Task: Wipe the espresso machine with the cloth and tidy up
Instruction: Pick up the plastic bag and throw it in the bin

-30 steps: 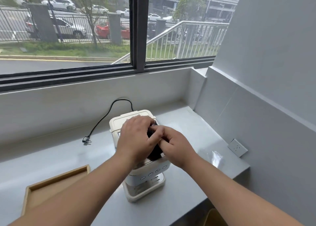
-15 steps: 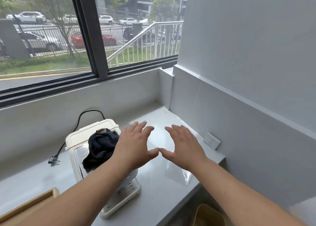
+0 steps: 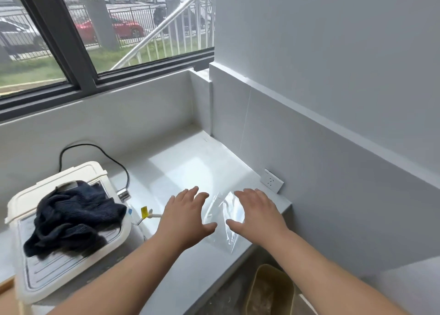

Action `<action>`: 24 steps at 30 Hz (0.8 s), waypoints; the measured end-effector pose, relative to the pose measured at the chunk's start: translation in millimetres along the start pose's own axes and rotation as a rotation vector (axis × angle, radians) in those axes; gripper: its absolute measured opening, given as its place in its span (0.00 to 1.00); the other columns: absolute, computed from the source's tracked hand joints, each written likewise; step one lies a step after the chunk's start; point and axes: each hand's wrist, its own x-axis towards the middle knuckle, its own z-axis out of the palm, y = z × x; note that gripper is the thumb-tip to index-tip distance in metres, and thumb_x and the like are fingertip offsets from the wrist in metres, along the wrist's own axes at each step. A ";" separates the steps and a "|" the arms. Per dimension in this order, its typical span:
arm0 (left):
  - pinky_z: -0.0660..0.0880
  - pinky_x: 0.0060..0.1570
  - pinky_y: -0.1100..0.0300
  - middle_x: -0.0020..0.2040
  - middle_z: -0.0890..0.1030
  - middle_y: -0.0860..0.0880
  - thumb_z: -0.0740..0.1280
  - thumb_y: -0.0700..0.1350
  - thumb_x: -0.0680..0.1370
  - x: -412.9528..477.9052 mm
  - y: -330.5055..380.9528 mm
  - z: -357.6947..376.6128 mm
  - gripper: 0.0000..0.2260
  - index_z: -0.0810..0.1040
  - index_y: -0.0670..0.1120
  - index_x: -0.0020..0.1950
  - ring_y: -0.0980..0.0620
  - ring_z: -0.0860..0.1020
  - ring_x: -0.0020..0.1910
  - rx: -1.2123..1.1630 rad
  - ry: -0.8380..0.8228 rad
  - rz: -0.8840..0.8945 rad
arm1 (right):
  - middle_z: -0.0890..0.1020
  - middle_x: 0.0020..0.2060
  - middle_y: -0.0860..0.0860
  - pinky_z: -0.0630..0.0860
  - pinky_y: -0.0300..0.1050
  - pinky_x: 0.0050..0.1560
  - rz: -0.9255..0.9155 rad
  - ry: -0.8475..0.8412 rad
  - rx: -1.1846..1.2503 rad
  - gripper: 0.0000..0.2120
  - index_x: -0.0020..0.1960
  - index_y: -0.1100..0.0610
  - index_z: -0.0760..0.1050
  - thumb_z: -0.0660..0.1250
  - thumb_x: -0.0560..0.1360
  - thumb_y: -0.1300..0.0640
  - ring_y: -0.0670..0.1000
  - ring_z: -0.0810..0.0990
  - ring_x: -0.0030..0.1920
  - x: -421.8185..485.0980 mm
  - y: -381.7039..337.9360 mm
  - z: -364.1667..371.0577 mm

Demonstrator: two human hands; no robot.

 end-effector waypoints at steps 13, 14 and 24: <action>0.67 0.74 0.52 0.84 0.62 0.52 0.67 0.70 0.73 33.3 30.4 91.2 0.39 0.64 0.56 0.81 0.49 0.66 0.78 -0.081 -0.175 -0.074 | 0.69 0.75 0.54 0.65 0.55 0.73 0.007 -0.162 -0.040 0.37 0.79 0.48 0.62 0.65 0.75 0.34 0.58 0.65 0.75 30.0 45.1 65.8; 0.69 0.73 0.52 0.84 0.62 0.52 0.67 0.70 0.73 35.4 32.0 96.5 0.39 0.64 0.56 0.80 0.49 0.67 0.78 -0.083 -0.182 -0.077 | 0.70 0.74 0.54 0.67 0.56 0.72 0.019 -0.173 -0.040 0.36 0.78 0.48 0.62 0.65 0.76 0.34 0.59 0.66 0.74 32.2 48.0 69.3; 0.72 0.67 0.54 0.80 0.66 0.55 0.67 0.69 0.73 50.1 43.1 132.8 0.38 0.64 0.56 0.79 0.50 0.69 0.75 -0.105 -0.229 -0.084 | 0.77 0.67 0.55 0.74 0.56 0.64 0.105 -0.233 0.084 0.31 0.77 0.45 0.65 0.62 0.77 0.35 0.58 0.71 0.66 49.5 64.1 92.6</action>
